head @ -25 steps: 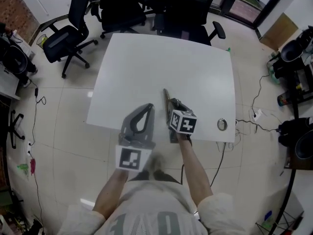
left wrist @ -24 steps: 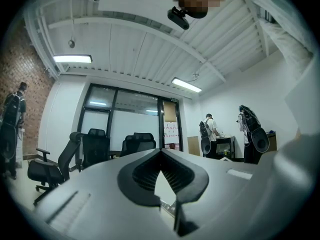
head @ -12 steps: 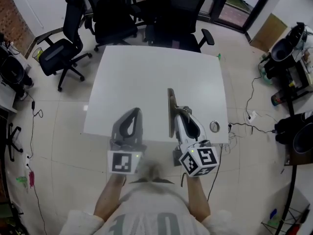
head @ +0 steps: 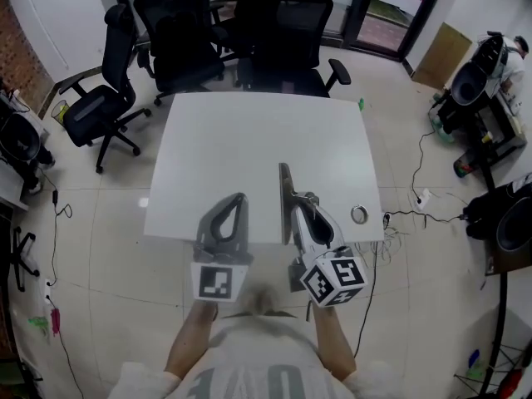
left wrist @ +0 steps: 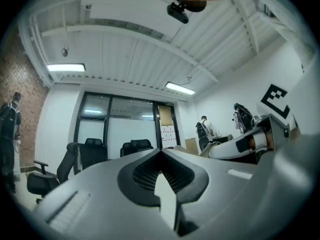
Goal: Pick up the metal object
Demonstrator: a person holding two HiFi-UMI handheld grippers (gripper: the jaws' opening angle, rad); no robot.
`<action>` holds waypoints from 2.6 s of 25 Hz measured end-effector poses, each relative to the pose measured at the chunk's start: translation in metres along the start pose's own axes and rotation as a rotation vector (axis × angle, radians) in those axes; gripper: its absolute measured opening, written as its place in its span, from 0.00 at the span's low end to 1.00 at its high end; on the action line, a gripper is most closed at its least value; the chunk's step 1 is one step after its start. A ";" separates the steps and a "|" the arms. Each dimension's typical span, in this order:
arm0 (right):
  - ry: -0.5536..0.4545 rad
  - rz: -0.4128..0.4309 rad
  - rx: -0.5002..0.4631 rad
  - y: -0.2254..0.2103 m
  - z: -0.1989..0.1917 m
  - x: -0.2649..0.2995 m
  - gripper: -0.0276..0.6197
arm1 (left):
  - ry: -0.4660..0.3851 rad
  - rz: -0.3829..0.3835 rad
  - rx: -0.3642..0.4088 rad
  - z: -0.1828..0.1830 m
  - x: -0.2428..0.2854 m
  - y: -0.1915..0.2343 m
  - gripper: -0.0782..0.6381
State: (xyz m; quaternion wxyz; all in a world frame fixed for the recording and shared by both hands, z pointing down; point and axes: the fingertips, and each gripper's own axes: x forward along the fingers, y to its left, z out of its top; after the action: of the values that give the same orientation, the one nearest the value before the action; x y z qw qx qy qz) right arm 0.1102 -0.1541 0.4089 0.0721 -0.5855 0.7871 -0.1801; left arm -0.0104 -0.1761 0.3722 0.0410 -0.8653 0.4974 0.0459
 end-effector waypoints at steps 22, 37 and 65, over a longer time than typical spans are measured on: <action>-0.089 0.007 0.007 0.053 -0.003 -0.109 0.19 | -0.027 0.020 -0.040 0.017 -0.111 -0.016 0.11; -0.065 0.084 0.064 0.115 -0.066 -0.371 0.19 | -0.032 0.062 0.018 0.058 -0.334 -0.162 0.11; -0.110 0.029 0.019 0.170 -0.062 -0.473 0.19 | -0.059 0.009 0.034 0.103 -0.448 -0.215 0.11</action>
State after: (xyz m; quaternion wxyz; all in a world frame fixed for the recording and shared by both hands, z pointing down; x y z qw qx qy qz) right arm 0.0815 0.3489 0.3581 0.1235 -0.5821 0.7887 -0.1542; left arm -0.0526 0.3281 0.3296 0.0701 -0.8605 0.5006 0.0628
